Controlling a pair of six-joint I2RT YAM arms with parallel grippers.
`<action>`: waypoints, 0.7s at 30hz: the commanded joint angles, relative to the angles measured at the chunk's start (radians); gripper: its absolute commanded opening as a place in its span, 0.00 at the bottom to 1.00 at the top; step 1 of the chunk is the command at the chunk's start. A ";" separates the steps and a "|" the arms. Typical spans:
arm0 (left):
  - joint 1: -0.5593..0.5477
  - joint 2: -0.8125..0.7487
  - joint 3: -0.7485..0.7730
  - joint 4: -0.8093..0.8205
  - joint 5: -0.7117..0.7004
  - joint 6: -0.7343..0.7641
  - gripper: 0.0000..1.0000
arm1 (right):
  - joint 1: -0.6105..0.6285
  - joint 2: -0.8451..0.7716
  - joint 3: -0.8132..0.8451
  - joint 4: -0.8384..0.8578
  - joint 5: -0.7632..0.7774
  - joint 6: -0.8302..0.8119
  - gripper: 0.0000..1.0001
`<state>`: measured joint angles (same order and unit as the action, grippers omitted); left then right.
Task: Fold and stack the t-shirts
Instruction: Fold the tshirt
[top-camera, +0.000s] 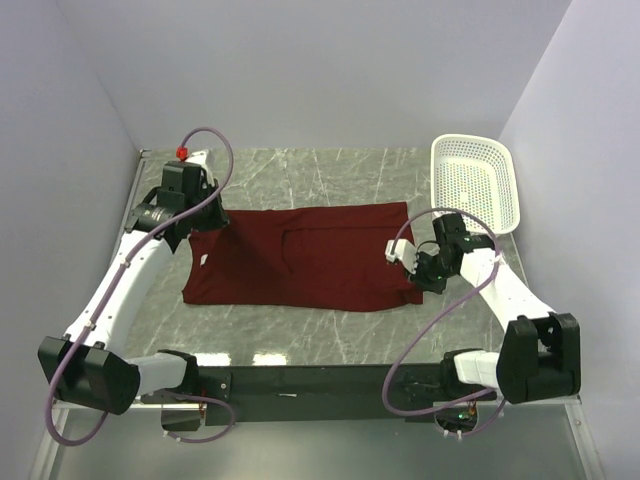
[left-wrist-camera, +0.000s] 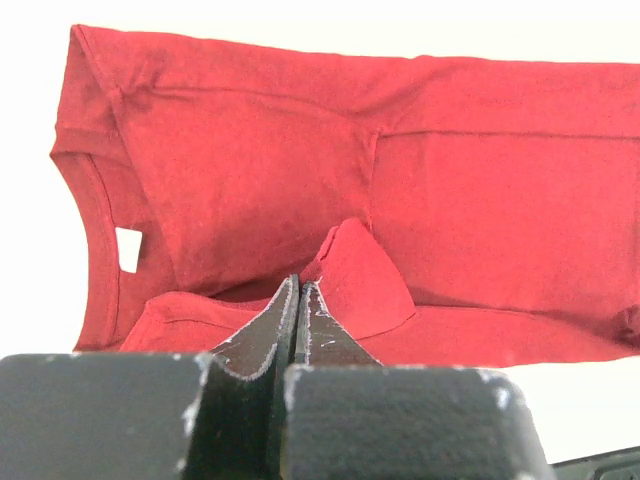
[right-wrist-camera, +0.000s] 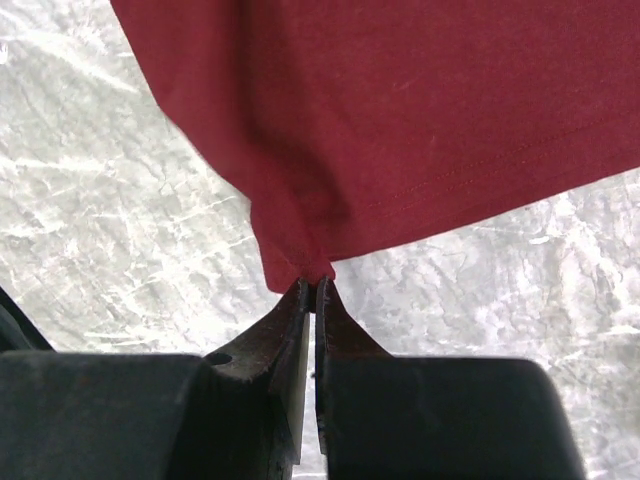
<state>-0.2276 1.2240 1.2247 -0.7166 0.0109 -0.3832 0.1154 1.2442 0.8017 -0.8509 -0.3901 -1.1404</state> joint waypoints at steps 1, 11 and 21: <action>0.010 0.006 0.053 0.071 -0.008 0.036 0.01 | -0.019 0.032 0.057 0.016 -0.050 0.027 0.07; 0.020 -0.046 0.050 0.177 -0.009 0.082 0.01 | -0.045 0.119 0.122 0.036 -0.075 0.087 0.08; 0.057 -0.035 0.036 0.181 -0.043 0.095 0.00 | -0.060 0.133 0.156 0.021 -0.090 0.094 0.09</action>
<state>-0.1848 1.2072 1.2404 -0.5854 -0.0002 -0.3084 0.0681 1.3682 0.9146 -0.8303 -0.4580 -1.0538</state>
